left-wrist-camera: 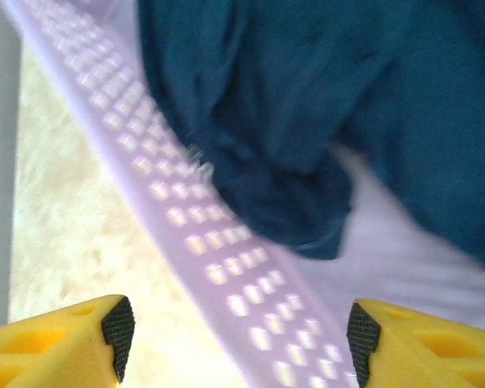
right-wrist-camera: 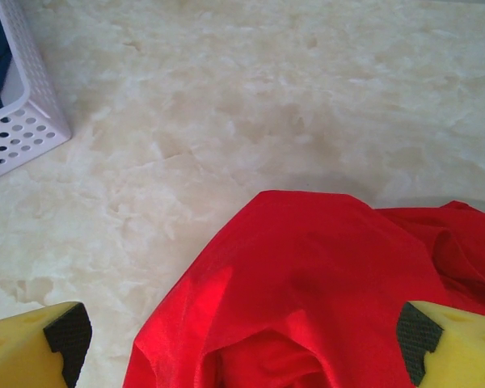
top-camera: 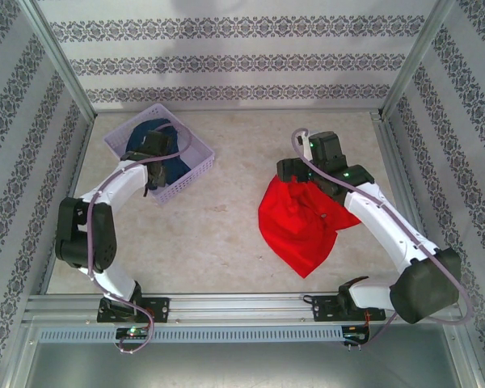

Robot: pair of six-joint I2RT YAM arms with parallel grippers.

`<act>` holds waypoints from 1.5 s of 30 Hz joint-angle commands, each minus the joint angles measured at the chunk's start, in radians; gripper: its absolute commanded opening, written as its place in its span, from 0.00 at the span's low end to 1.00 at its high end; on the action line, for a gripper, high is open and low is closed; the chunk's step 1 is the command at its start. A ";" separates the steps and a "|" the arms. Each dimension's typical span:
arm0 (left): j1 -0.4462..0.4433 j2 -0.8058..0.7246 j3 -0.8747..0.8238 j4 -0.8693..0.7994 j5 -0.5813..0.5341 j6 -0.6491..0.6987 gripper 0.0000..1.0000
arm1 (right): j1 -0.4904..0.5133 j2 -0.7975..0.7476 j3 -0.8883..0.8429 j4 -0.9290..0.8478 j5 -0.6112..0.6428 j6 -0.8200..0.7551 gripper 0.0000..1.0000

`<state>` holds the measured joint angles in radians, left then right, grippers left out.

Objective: Fold the inside-out t-shirt
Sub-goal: Move the basket to the top-left of the table.

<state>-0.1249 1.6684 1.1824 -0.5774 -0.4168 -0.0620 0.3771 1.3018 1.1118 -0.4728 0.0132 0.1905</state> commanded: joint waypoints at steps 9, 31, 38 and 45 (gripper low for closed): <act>0.178 0.046 0.155 -0.099 -0.320 -0.088 0.73 | 0.020 0.023 -0.013 0.025 -0.024 0.002 0.98; -0.143 0.295 0.359 -0.029 -0.064 -0.075 0.78 | 0.022 -0.002 -0.052 0.048 -0.013 0.028 0.98; 0.026 0.300 0.310 -0.029 -0.003 0.004 0.61 | 0.029 0.043 -0.046 0.059 -0.041 0.041 0.98; 0.127 0.423 0.458 -0.043 0.067 0.076 0.47 | 0.039 0.048 -0.037 0.050 -0.022 0.048 0.98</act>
<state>-0.0208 2.0418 1.5669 -0.5888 -0.3840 -0.0437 0.4065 1.3464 1.0710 -0.4290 -0.0132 0.2165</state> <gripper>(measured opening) 0.474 0.978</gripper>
